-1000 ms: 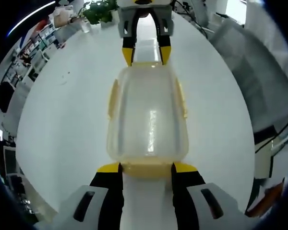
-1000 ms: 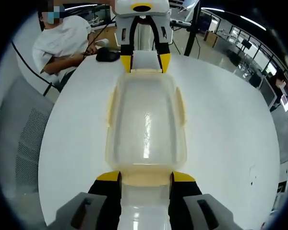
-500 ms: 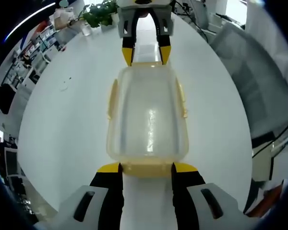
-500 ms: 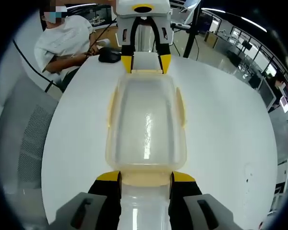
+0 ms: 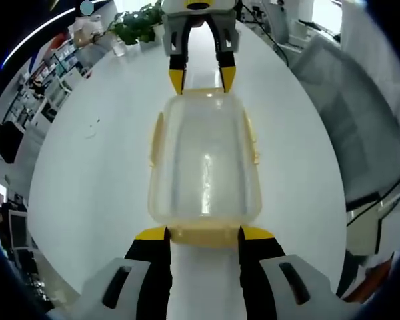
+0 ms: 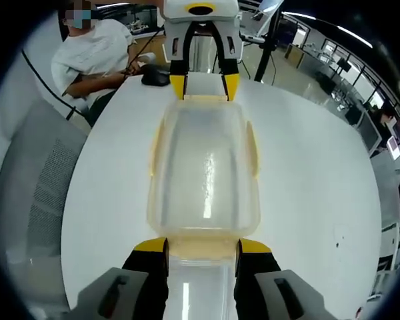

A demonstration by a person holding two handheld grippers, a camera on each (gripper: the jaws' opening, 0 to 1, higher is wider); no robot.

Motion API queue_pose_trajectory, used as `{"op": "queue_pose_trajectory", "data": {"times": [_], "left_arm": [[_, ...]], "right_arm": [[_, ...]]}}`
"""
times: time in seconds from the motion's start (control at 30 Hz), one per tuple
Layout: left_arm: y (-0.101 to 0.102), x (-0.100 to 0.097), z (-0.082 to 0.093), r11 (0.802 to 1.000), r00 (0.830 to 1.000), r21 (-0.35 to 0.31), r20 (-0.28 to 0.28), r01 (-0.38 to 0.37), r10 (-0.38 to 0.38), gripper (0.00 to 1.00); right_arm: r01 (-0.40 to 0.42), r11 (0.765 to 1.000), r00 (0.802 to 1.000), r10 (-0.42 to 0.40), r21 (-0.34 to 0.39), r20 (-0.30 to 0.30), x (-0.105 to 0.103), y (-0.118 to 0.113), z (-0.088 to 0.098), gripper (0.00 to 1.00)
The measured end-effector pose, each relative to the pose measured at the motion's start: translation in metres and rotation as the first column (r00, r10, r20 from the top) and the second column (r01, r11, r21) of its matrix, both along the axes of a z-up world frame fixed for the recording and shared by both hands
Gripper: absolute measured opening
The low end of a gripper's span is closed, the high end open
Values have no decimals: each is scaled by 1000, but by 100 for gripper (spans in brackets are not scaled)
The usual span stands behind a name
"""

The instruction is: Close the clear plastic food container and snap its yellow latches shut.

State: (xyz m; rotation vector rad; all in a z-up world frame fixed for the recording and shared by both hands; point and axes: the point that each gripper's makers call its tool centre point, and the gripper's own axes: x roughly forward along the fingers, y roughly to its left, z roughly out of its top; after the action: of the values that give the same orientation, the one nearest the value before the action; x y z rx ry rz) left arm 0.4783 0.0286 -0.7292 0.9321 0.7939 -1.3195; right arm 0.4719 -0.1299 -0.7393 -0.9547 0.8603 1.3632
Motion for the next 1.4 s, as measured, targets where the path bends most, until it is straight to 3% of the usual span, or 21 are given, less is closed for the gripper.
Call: {"op": "queue_pose_trajectory", "data": {"times": [0.93,1.4], "left_arm": [[-49,2,6,999,1000,-25,5,23,-23,37],[-63,0,6,999,1000,-35,-5,25,-25,37]], "right_arm": [[25,999,1000,-25,-29,0,0,-50,8,36],[28,999,1000,-28,-28,-9,-2,-64,10,36]]}}
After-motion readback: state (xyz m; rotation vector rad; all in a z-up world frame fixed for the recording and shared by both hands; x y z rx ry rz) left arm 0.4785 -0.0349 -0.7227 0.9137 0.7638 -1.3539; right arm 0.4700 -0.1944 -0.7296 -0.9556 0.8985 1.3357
